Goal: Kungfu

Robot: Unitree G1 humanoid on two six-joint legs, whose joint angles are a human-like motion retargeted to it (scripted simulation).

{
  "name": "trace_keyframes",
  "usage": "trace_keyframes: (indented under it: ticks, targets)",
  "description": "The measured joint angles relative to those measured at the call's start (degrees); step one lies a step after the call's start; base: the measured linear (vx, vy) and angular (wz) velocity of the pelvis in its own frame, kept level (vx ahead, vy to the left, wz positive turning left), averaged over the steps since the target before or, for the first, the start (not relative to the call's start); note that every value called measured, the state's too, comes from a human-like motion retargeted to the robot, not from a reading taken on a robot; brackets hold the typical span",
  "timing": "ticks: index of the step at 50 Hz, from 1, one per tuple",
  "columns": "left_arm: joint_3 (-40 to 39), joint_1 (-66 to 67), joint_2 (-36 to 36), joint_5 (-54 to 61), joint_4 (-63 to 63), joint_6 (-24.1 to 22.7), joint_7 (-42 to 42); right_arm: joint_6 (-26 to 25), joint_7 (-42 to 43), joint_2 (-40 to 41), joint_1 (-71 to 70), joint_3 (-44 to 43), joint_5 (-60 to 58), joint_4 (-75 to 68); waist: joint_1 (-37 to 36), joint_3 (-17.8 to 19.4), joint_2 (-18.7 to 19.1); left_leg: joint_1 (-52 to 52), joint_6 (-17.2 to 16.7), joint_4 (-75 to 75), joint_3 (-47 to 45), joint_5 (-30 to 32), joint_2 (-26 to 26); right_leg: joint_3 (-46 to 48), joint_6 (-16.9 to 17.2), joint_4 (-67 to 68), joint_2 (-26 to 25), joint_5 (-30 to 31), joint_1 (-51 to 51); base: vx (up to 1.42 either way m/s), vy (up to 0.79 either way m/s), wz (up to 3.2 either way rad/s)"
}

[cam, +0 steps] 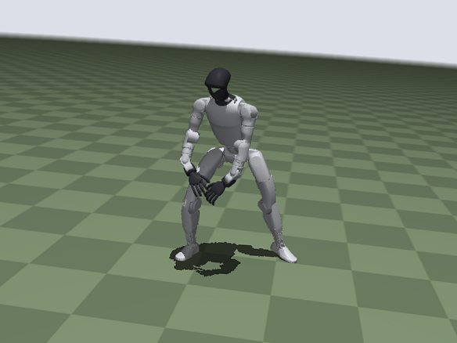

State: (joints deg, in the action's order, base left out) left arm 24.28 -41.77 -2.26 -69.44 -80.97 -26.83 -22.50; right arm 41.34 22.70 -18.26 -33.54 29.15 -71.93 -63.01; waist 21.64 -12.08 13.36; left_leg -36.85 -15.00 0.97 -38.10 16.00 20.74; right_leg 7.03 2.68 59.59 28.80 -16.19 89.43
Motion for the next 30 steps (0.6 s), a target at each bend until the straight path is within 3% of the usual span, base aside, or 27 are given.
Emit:
trace_keyframes:
  ticks: [4,10,13,18,22,26,30]
  targets:
    - [-0.9,1.9,-0.3,1.7,2.1,-9.0,-4.5,-0.9,-1.5,-2.8,0.8,2.6,5.1,4.7,-0.2,-0.8,1.1,0.7,0.0,-1.2,-0.7,0.4,-0.2,0.4,0.3,-0.3,0.5,-0.3,0.5,-0.07,0.0,-0.19]
    - [0.5,-0.1,-1.0,0.6,5.3,-10.1,4.3,-0.9,-4.9,-4.0,3.9,0.7,16.0,8.7,-1.0,-1.3,1.2,-1.4,0.0,-1.2,1.4,0.9,-2.1,-1.6,1.4,-1.2,1.9,0.6,0.5,-0.06,0.09,0.32]
    - [1.0,-0.1,-1.7,4.2,9.6,-11.4,13.0,-2.6,-10.1,-4.8,8.3,-1.2,27.3,14.5,-4.2,-0.9,-0.2,-1.3,0.0,0.0,1.5,0.3,-1.0,-1.0,1.8,-4.2,0.7,2.2,-2.4,0.06,0.11,-0.16]
    - [0.3,1.8,-3.0,11.8,18.4,-14.3,19.9,-8.0,-24.5,-9.0,18.9,-3.4,52.2,26.8,-7.4,-1.1,-2.5,-1.1,0.0,1.7,2.7,-0.4,0.1,-0.7,3.4,-9.8,0.0,3.8,-8.2,0.15,0.15,-0.07]
    - [0.9,2.7,-7.2,18.6,28.6,-16.3,23.1,-14.2,-34.4,-16.7,32.4,-6.4,74.4,41.7,-8.9,-1.2,-4.8,-2.1,0.0,3.2,4.6,-1.5,-0.8,-1.0,5.7,-16.2,1.6,7.0,-13.8,0.21,0.39,0.34]
    - [1.5,1.4,-15.5,25.2,41.2,-16.7,23.9,-19.1,-41.4,-27.3,54.3,-16.1,94.4,58.4,-8.8,-1.3,-7.5,-5.0,0.0,7.1,8.0,-3.7,-1.6,-1.2,8.0,-23.4,2.9,11.0,-20.6,0.28,0.41,0.59]
    - [1.4,-2.3,-26.3,32.5,54.1,-14.2,21.5,-20.3,-44.0,-30.0,74.7,-28.5,108.7,65.4,-9.8,0.2,-9.0,-11.2,0.0,19.0,11.5,-8.0,4.5,1.3,9.0,-31.0,-0.3,13.8,-30.1,0.31,0.16,-0.07]
